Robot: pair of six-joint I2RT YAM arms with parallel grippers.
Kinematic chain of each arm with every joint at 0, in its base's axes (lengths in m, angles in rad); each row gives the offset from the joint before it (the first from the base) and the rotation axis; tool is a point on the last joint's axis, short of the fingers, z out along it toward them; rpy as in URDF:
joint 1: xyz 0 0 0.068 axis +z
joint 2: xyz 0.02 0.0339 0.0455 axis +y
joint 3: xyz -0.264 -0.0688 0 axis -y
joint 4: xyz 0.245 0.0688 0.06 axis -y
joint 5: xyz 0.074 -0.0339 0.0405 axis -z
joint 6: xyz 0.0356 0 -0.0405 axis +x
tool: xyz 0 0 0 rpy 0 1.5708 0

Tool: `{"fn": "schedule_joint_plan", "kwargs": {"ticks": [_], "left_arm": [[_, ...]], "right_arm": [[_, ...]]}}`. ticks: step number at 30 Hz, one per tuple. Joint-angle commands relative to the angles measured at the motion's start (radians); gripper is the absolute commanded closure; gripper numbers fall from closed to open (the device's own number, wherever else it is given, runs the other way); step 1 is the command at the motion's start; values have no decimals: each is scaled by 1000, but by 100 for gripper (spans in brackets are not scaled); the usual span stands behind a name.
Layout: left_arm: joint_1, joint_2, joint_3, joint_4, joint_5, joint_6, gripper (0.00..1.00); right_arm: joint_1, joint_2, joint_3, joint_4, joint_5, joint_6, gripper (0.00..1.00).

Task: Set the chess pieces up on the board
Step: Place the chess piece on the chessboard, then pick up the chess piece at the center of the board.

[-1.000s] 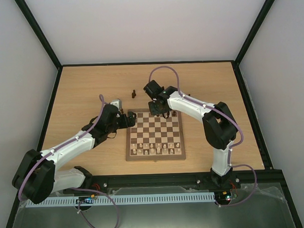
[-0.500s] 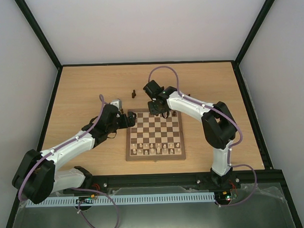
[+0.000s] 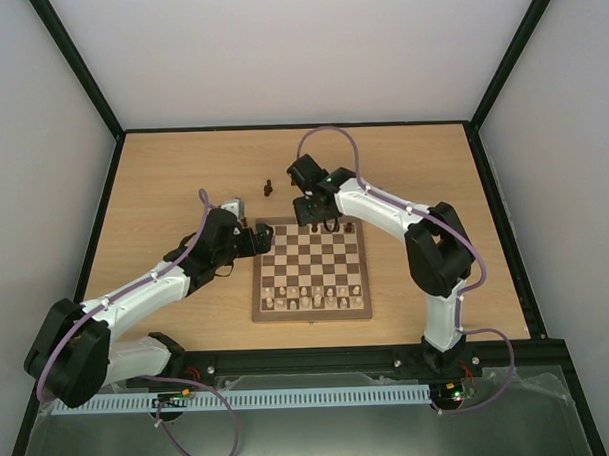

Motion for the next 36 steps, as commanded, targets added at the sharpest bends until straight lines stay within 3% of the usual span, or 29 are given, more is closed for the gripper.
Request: {"fn": "schedule_joint_plan", "kwargs": {"ticks": [1,5,8,18,28,36], "left_arm": [[5,-21,-13,4,-8,5,1],[5,-26,-15,5,-11,4,1],[4,-23,-14,5,-10,5,1],[5,-29,-14,2,-14,5,0],[5,-26,-13,1,-17,6,0],[6,-52,-16,-17,-63,-3,0]], "right_arm": [[-76,-49,116,-57,16,-22,30],[-170,-4,226,-72,-8,-31,15],[-213,77,329,-96,-24,-39,15],[-266,349,609,-150,-64,-44,25],[-266,471,649,-125,-61,-41,45],[-266,495,654,-114,-53,-39,46]]}}
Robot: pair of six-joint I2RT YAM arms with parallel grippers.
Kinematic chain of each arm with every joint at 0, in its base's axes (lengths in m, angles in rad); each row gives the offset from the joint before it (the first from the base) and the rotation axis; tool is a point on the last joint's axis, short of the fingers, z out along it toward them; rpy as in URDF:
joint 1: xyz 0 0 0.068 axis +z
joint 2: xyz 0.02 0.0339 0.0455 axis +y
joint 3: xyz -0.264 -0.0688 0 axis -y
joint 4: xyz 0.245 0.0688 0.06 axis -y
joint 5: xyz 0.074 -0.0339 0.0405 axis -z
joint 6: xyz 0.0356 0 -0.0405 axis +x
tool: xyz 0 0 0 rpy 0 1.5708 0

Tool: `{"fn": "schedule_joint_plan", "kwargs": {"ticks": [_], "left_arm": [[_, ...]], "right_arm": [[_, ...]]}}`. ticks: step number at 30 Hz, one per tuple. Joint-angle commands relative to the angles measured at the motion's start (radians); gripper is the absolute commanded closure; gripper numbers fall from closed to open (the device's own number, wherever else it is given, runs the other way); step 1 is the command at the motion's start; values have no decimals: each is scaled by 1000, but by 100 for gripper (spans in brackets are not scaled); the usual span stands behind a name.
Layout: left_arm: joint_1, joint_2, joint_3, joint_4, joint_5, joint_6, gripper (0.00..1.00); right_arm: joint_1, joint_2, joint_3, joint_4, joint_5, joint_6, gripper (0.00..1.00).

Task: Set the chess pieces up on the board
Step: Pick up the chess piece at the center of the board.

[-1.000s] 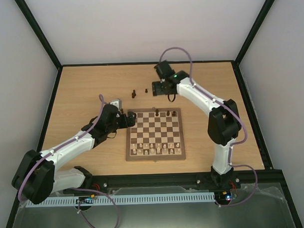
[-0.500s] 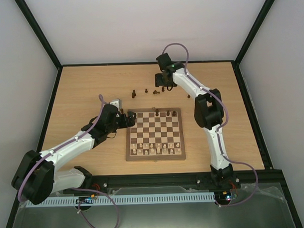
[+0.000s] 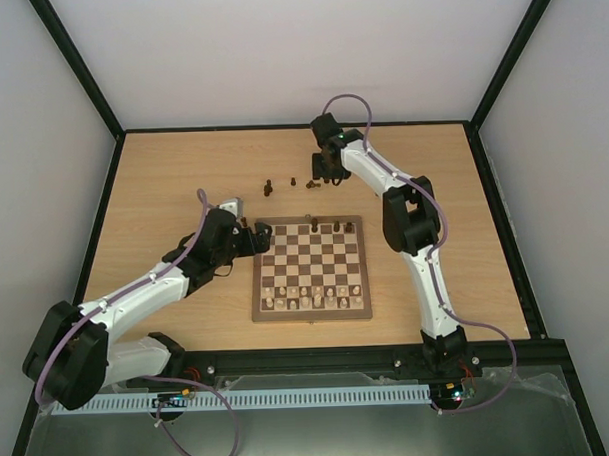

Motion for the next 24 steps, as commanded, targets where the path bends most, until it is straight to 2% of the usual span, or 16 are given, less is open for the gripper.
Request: {"fn": "schedule_joint_plan", "kwargs": {"ticks": [1,6,11,24], "left_arm": [[7,-61,-19,-24,-81,-10,0],[36,-165,-50,-52,-168,-37,1],[78,-212,-73,-52,-167,-48,0],[96,-223,-85,-46,-157,-52,1]], "right_arm": [[-2,23,30,-28,6,0,46],[-2,25,29,-27,7,1,46],[-2,19,30,-23,2,1,44],[-2,-29,5,-14,-23,8,25]]}}
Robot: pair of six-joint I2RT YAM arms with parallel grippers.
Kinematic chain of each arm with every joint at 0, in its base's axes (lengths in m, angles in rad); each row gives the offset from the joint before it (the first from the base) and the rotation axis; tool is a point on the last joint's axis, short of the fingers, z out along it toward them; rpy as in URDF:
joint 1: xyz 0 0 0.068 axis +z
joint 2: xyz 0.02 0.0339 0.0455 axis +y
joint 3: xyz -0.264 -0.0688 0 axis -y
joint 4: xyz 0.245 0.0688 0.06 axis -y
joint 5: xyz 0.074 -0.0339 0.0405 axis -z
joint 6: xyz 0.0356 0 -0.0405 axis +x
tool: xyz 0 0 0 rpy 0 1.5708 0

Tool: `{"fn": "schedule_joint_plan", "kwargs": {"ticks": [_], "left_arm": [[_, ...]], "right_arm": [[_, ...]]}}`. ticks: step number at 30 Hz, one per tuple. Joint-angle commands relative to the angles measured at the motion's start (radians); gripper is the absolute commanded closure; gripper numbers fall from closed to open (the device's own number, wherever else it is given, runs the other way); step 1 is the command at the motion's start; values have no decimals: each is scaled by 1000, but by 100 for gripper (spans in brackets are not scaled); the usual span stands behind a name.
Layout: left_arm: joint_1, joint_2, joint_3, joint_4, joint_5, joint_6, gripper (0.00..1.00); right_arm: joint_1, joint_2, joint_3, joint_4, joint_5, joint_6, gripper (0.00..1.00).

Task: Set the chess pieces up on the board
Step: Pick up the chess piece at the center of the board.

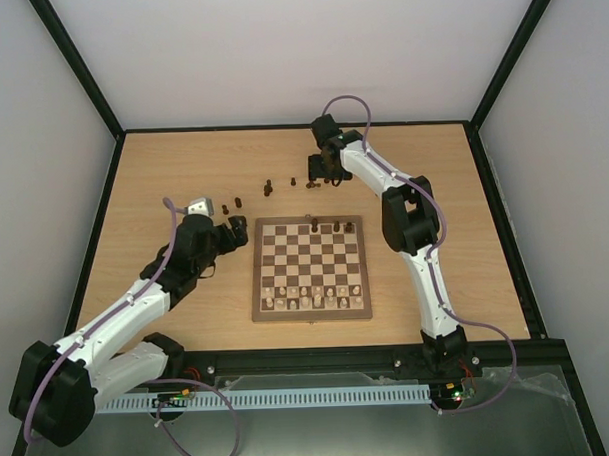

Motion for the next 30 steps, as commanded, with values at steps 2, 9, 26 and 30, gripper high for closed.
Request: {"fn": "schedule_joint_plan", "kwargs": {"ticks": [2,9,26,30], "left_arm": [[16,-29,-25,-4,-13,-11,0],[22,-37,-38,10,-42,-15,0],[51,45,-32,42,-11,-7,1],[54,50,-34,46,1,-6,1]], "right_arm": [[-2,-61,-13,-7,-27,4,24],[-2,-123,-58,24,-46,7,22],[-2,-4,74,-40,-4,-36,35],[-3,17,87,-56,1,-33,39]]}}
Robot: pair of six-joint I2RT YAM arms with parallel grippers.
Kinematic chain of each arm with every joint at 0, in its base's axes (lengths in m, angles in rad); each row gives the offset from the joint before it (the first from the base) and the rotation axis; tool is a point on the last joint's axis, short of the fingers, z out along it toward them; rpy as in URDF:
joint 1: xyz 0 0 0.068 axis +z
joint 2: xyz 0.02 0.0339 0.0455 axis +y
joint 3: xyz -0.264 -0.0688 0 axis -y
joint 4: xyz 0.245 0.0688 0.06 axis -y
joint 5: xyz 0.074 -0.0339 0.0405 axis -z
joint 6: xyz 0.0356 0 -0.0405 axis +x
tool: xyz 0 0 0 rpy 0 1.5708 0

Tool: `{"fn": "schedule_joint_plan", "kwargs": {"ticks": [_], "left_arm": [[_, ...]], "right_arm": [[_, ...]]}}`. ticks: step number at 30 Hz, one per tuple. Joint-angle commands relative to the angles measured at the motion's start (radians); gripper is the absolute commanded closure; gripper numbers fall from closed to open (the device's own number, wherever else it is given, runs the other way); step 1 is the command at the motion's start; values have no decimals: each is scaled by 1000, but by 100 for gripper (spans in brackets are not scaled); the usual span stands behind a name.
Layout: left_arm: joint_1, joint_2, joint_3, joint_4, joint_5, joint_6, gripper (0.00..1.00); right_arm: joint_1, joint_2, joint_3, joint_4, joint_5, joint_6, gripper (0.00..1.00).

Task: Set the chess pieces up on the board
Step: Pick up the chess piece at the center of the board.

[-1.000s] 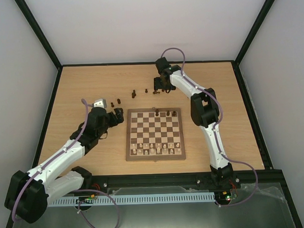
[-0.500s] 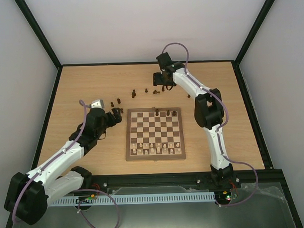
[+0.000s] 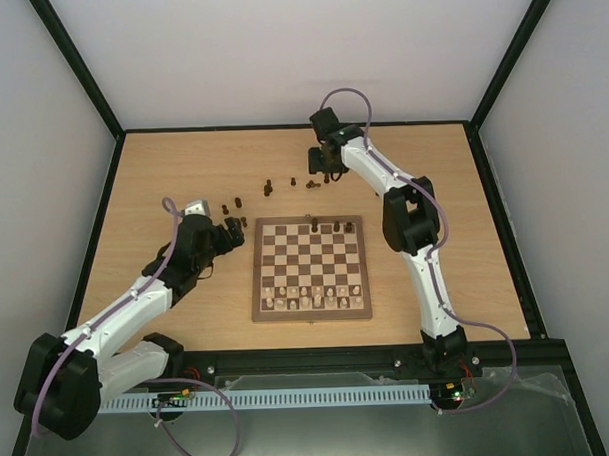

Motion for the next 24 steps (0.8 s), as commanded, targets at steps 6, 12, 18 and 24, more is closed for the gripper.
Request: {"fn": "schedule_joint_plan", "kwargs": {"ticks": [6,12,18,24], "left_arm": [[9,17,-11,39,31,6,0],[9,15,-14,41,39,6,1],[9,15,-14,41,41,6,0],[9,15,-14,42,48,5,0]], "right_arm": [[-2,57,32,-96,38,-1,54],[-2,63,28,-88,47,0,69],[-2,72,32,-88,66,-5,76],[-2,84,32,-89,71,-7,75]]}}
